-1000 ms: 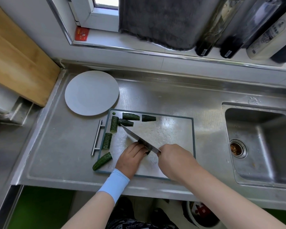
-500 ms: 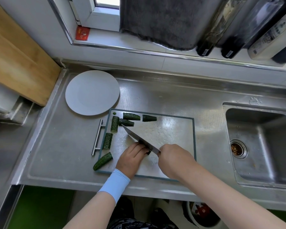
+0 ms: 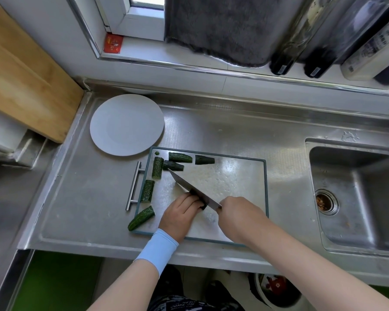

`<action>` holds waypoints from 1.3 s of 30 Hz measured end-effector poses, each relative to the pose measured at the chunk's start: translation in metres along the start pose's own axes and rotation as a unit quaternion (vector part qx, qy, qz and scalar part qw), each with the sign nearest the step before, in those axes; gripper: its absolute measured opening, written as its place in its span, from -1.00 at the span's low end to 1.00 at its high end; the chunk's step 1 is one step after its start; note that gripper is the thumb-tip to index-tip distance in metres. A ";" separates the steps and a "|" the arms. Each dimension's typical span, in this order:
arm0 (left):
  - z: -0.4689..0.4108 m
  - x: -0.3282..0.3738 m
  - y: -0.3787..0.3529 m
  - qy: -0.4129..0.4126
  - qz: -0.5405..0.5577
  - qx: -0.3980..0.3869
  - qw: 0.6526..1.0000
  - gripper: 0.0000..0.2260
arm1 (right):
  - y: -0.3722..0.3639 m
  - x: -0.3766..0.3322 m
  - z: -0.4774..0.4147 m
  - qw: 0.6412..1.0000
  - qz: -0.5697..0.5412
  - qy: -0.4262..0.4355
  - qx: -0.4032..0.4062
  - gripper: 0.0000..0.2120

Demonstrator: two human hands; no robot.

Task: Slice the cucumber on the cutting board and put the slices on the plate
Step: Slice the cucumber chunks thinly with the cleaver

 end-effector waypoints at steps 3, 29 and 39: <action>0.001 0.000 0.000 0.001 -0.005 0.000 1.000 -0.91 | -0.001 0.003 -0.001 1.000 0.000 -0.002 0.002 -0.81; 0.001 0.000 0.001 0.016 -0.004 -0.009 1.000 -0.94 | -0.040 0.009 -0.033 0.992 -0.107 0.053 0.043 -0.75; 0.001 -0.001 0.000 0.011 -0.003 -0.016 1.000 -0.92 | -0.047 0.025 -0.032 0.992 -0.112 0.051 0.032 -0.69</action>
Point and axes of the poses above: each hand's wrist, its own z-axis away from the middle knuckle, its own y-axis out of the back of the hand, x = y × z, the point moved 4 cm from there along -z, towards the middle knuckle, and after that the axes turned 2 degrees about -z, right-handed, at the moved point
